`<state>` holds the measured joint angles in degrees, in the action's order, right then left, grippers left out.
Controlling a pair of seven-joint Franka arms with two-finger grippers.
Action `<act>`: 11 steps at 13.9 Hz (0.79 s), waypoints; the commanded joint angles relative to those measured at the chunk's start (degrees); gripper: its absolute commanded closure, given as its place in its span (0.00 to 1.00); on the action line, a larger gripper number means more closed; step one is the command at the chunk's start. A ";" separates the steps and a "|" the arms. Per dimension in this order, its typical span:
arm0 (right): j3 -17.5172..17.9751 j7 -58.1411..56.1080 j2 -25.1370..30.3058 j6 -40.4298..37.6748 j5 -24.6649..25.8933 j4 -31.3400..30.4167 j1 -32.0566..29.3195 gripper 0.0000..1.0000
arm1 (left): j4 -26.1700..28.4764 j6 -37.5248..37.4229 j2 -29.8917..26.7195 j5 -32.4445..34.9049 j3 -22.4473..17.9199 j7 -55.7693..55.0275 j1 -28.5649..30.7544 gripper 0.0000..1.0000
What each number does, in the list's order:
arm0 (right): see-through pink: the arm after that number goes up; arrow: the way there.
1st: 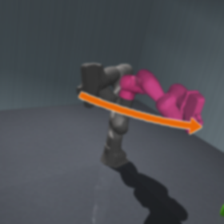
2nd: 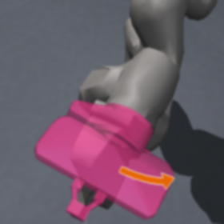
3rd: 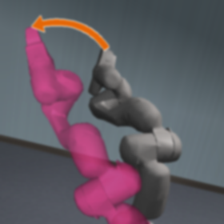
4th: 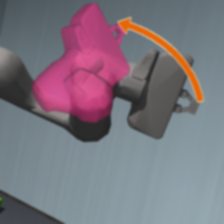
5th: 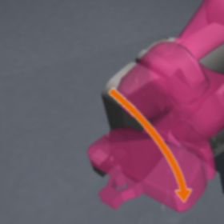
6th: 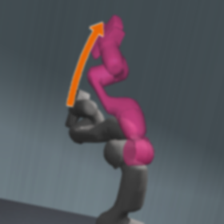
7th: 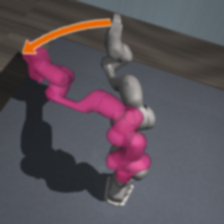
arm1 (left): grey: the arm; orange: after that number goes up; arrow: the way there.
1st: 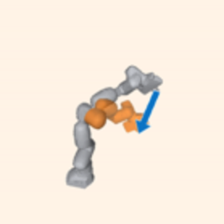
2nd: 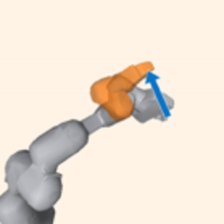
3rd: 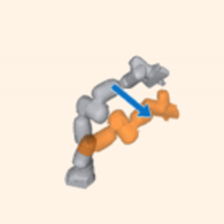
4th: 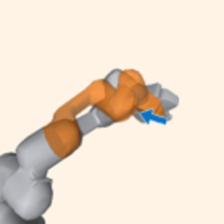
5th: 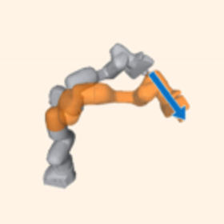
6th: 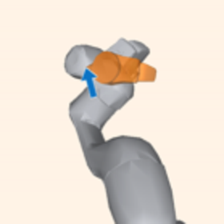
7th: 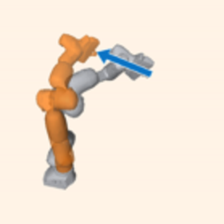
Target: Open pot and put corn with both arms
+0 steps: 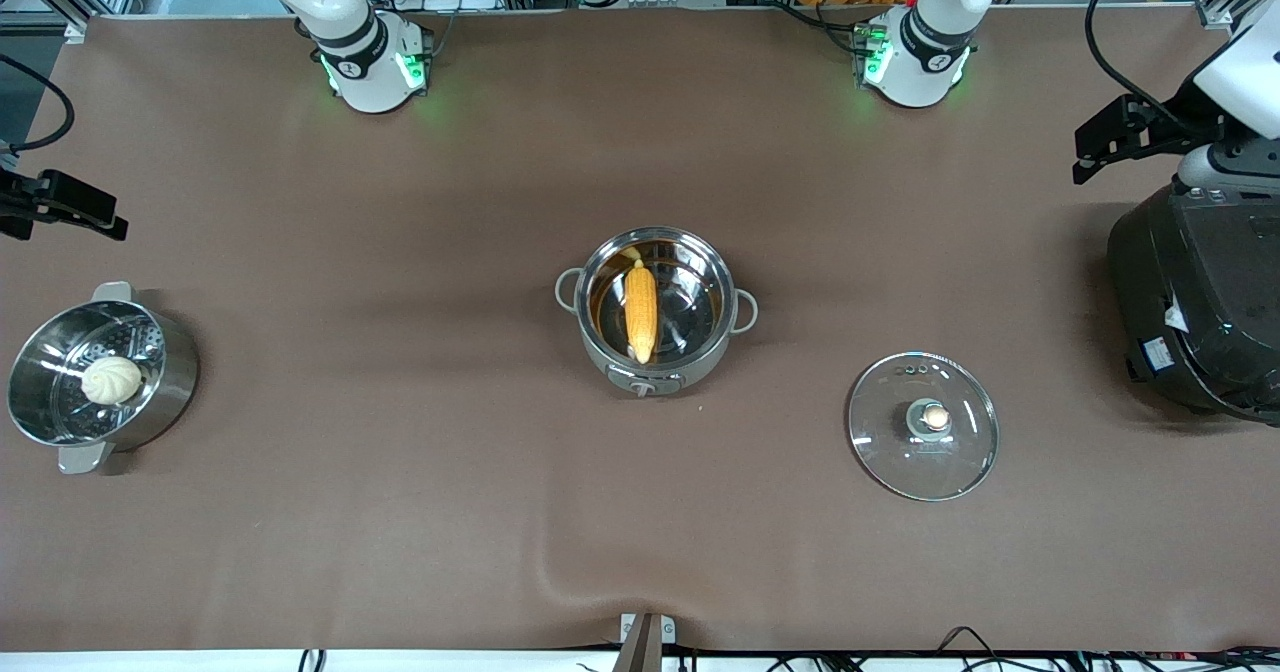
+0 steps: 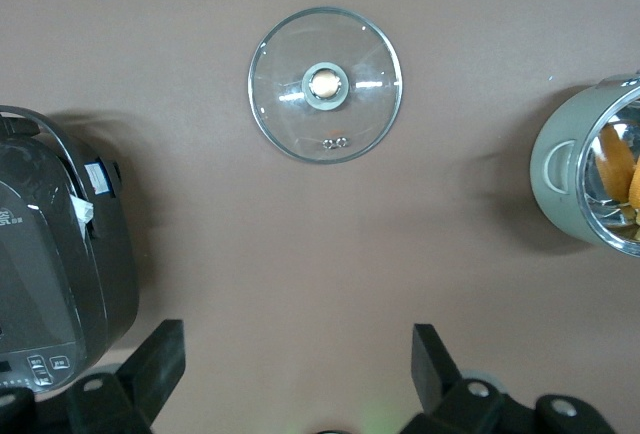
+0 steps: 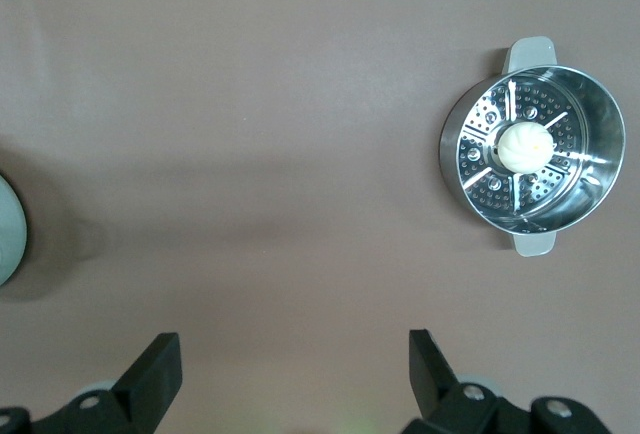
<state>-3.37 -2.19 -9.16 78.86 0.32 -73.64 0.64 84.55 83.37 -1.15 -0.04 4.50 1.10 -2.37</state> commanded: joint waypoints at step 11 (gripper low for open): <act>0.65 -0.80 1.51 2.18 -1.20 -0.10 -1.16 0.00 | -0.79 -1.72 -0.52 -1.02 0.07 0.39 1.06 0.00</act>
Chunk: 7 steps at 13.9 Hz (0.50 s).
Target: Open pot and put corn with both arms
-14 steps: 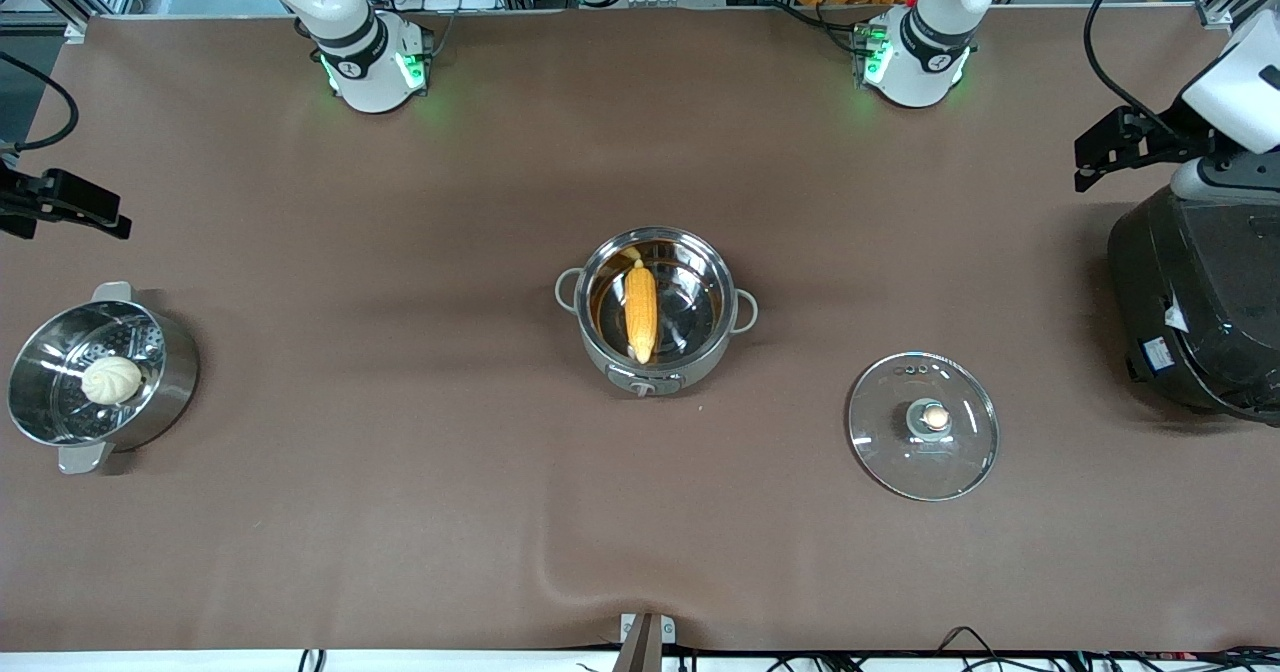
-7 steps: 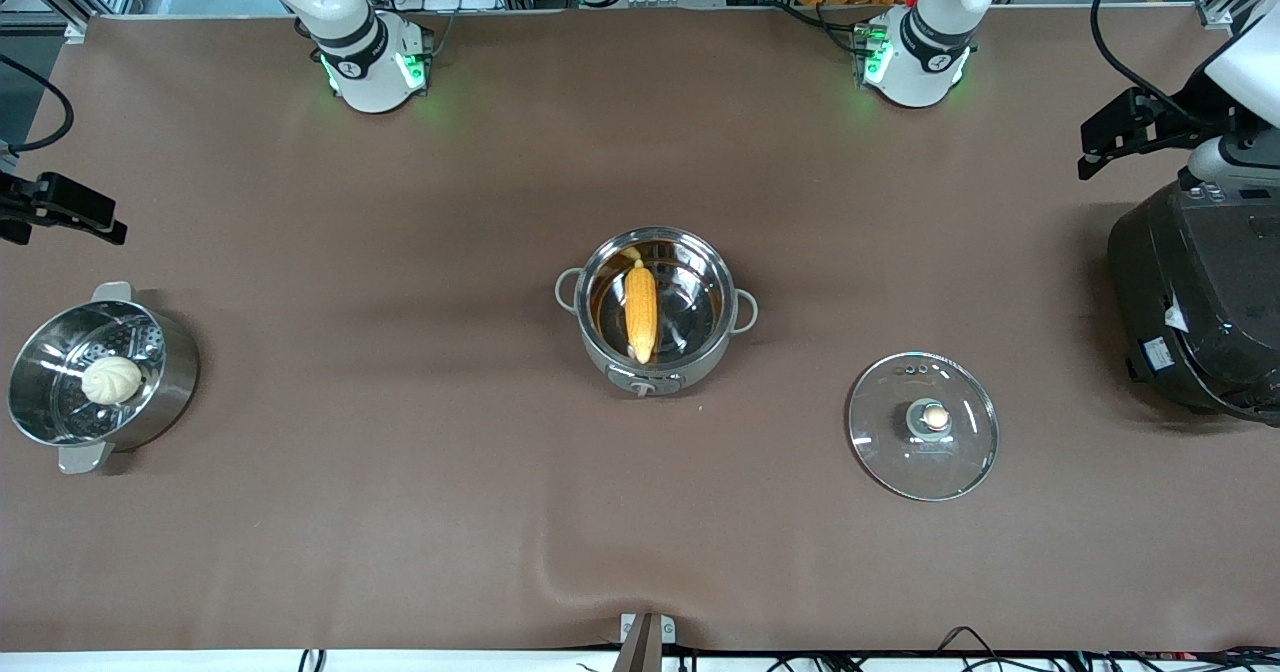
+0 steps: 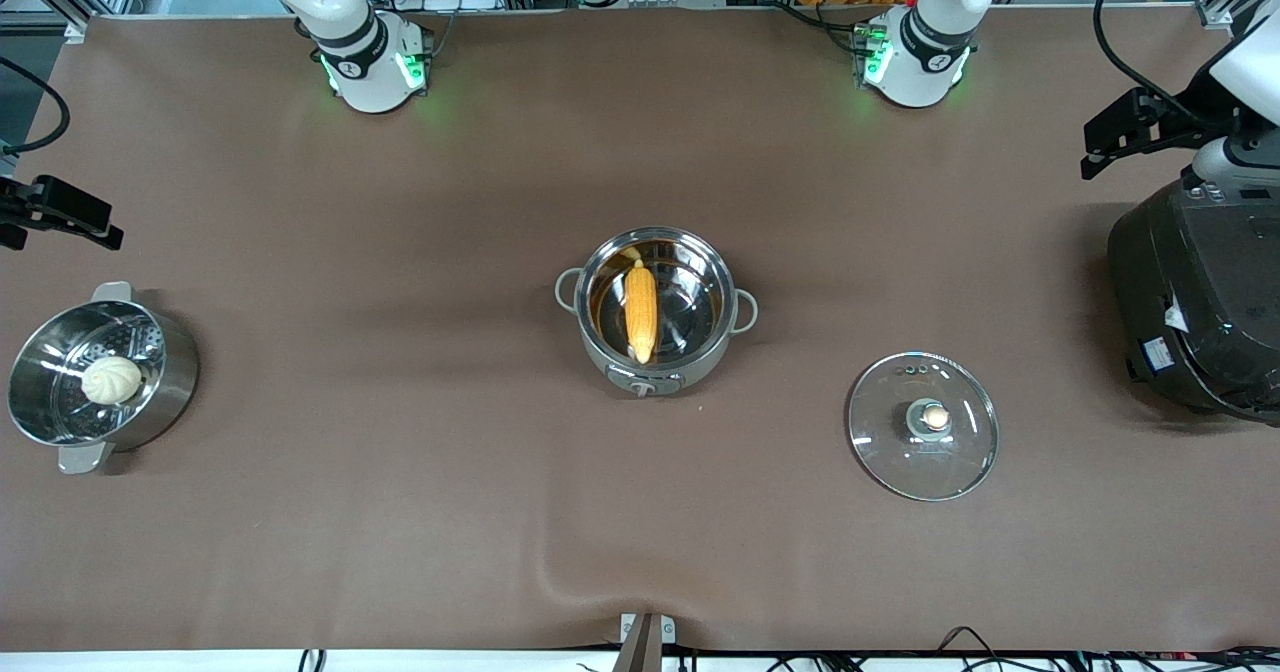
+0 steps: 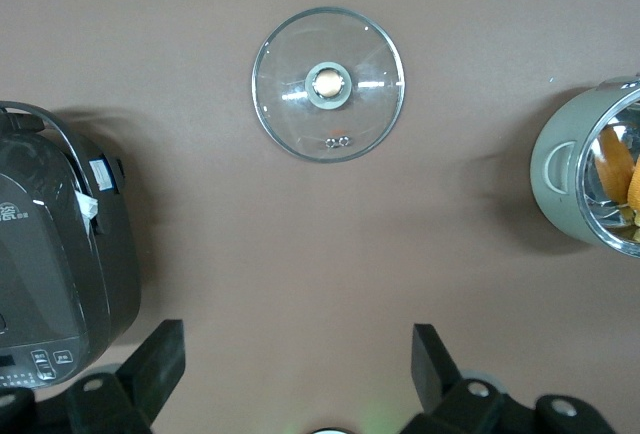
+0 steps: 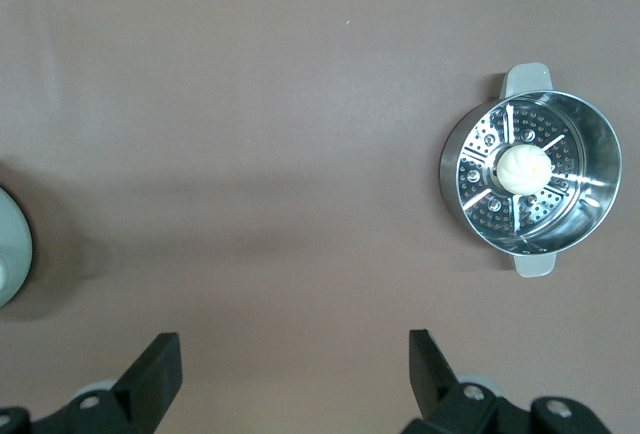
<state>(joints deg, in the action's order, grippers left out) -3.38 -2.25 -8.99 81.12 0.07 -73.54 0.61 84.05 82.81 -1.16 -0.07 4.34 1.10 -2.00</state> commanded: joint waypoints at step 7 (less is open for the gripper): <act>0.57 -0.91 1.43 0.01 -0.95 -0.20 -1.31 0.00 | -0.20 -1.24 -0.69 -1.16 0.23 0.39 0.68 0.00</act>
